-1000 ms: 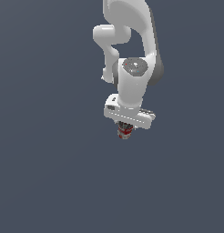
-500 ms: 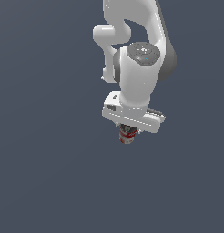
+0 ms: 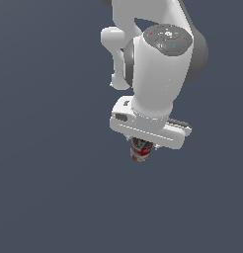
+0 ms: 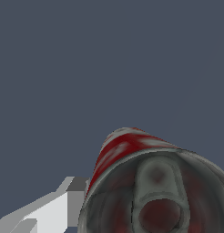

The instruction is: Pick up the object and move it to a goal position.

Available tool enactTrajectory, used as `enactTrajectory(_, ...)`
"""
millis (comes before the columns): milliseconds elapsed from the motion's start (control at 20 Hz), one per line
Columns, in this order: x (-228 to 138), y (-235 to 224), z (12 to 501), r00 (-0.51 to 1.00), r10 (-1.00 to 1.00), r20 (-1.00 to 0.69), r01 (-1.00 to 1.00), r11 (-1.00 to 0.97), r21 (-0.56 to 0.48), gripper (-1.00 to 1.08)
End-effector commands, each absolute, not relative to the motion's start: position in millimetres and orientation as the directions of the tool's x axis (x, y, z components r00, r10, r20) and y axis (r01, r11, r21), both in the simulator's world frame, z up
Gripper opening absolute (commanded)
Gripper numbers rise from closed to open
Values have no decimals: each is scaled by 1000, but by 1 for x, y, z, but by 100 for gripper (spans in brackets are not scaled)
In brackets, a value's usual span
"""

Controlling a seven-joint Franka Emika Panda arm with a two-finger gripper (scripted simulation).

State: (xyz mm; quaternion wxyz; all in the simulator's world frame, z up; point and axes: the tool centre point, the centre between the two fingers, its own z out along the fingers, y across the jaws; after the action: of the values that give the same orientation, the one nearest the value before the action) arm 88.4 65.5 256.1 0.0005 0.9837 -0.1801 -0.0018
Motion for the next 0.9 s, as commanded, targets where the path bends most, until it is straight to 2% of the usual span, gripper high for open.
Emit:
enactTrajectory(0,98,66,268,935,-354,0,-354,-935,0,-100)
enactTrajectory(850,131,67,300,935,-354,0,-354,-935,0,-100)
